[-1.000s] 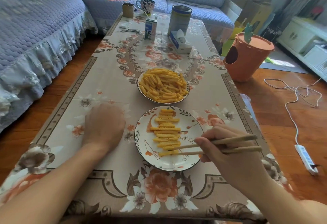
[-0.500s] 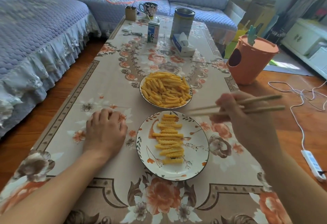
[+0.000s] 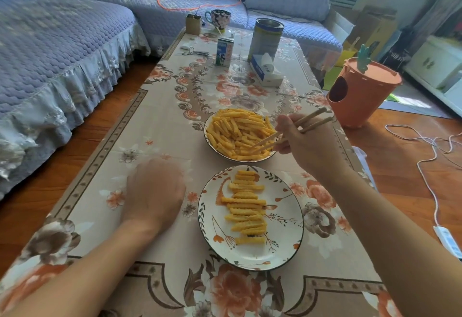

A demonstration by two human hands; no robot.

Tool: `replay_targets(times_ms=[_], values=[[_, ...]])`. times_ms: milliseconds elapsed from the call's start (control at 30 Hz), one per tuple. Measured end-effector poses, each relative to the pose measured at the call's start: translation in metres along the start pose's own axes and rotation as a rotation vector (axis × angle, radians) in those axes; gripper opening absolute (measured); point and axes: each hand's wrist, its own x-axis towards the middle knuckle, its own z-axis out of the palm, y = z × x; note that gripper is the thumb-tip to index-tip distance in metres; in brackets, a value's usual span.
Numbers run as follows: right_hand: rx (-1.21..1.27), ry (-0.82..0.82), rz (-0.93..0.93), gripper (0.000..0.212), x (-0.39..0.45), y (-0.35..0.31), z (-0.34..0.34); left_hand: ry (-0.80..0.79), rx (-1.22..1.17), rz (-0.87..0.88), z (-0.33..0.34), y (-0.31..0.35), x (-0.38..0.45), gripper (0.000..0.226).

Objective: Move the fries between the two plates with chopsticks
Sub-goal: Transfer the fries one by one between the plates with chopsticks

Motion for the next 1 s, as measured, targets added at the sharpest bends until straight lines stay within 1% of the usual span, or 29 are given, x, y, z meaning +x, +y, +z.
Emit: replay_targets(times_ms=[133, 267, 367, 467, 533, 600, 667, 733, 800, 933, 1000], values=[[-0.035, -0.038, 0.017, 0.025, 0.004, 0.000, -0.001, -0.002, -0.004, -0.005, -0.001, 0.001, 0.000, 0.036], [-0.080, -0.013, -0.065, 0.030, 0.001, 0.002, 0.000, -0.018, -0.016, -0.009, -0.001, 0.001, 0.000, 0.036], [-0.037, 0.040, -0.096, 0.030, -0.003, -0.001, -0.003, -0.024, -0.011, -0.010, -0.002, 0.001, 0.000, 0.038], [0.043, 0.057, -0.062, 0.030, -0.010, -0.013, -0.013, -0.022, -0.014, -0.009, -0.003, 0.001, 0.000, 0.038], [0.133, 0.011, -0.006, 0.032, -0.022, -0.027, -0.024, -0.032, -0.012, -0.010, -0.004, 0.001, 0.000, 0.037], [0.190, -0.096, 0.068, 0.038, -0.042, -0.042, -0.037, -0.039, -0.008, -0.008, -0.004, 0.001, 0.000, 0.034], [0.184, -0.201, 0.130, 0.043, -0.069, -0.054, -0.048, -0.039, -0.006, -0.010, -0.003, 0.001, 0.000, 0.031], [0.117, -0.256, 0.173, 0.045, -0.096, -0.060, -0.052, -0.033, -0.006, -0.012, -0.003, 0.001, -0.001, 0.032], [0.049, -0.247, 0.172, 0.042, -0.117, -0.058, -0.050, -0.034, -0.005, -0.013, -0.004, 0.002, -0.001, 0.032], [-0.074, -0.225, 0.067, 0.023, -0.140, -0.047, -0.044, -0.033, 0.000, -0.011, -0.004, 0.002, -0.001, 0.032], [-0.071, -0.211, 0.050, 0.021, -0.143, -0.041, -0.043, -0.036, 0.004, -0.014, -0.004, 0.002, -0.001, 0.030]])
